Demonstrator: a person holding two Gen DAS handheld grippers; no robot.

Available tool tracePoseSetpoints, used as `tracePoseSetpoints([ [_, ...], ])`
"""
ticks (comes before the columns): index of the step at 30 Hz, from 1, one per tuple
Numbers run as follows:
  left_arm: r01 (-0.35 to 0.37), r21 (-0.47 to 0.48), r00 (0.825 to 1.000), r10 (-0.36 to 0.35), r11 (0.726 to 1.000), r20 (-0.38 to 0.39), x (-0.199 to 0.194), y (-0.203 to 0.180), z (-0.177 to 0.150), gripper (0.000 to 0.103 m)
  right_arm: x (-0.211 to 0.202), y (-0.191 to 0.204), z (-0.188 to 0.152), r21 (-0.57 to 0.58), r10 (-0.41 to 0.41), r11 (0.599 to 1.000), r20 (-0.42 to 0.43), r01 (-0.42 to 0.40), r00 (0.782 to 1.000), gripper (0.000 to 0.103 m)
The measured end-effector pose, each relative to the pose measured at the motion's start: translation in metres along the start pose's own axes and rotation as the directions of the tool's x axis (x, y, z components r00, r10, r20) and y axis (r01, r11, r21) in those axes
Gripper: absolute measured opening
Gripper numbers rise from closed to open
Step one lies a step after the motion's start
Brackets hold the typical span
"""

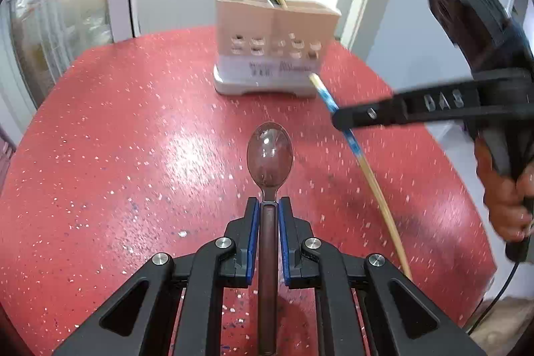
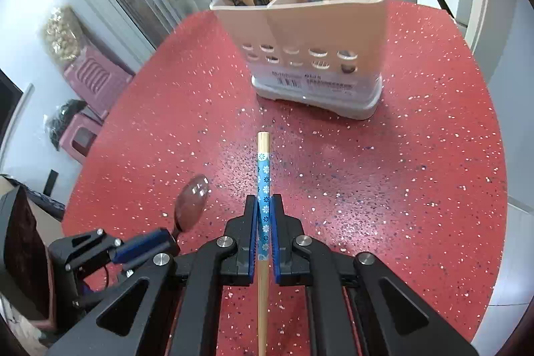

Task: Organize utensils
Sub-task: 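Lift the chopstick and spoon with both tools and carry them over the holder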

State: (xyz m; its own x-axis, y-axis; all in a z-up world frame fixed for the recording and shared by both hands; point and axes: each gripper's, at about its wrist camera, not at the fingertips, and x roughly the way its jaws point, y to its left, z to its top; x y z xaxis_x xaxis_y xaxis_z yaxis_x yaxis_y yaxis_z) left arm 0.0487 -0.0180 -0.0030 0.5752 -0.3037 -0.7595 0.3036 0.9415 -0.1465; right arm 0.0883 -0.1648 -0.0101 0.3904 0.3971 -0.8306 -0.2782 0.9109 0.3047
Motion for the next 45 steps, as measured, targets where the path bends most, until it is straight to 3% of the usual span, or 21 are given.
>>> tracePoseSetpoints([
  [21, 0.016, -0.028, 0.984, -0.011, 0.999, 0.176, -0.032, -0.003, 0.066, 0.037, -0.066, 0.005, 0.029, -0.007, 0.048, 0.999, 0.201, -0.047, 0.978, 0.008],
  [36, -0.016, -0.07, 0.956, 0.036, 0.997, 0.292, -0.051, 0.015, 0.117, 0.037, -0.138, 0.019, 0.075, -0.073, 0.051, 0.997, 0.371, -0.026, 0.927, 0.008],
  [45, -0.012, -0.117, 0.917, 0.058, 0.993, 0.395, -0.058, 0.028, 0.166, 0.037, -0.185, 0.016, 0.11, -0.082, 0.035, 0.997, 0.465, 0.004, 0.884, 0.008],
])
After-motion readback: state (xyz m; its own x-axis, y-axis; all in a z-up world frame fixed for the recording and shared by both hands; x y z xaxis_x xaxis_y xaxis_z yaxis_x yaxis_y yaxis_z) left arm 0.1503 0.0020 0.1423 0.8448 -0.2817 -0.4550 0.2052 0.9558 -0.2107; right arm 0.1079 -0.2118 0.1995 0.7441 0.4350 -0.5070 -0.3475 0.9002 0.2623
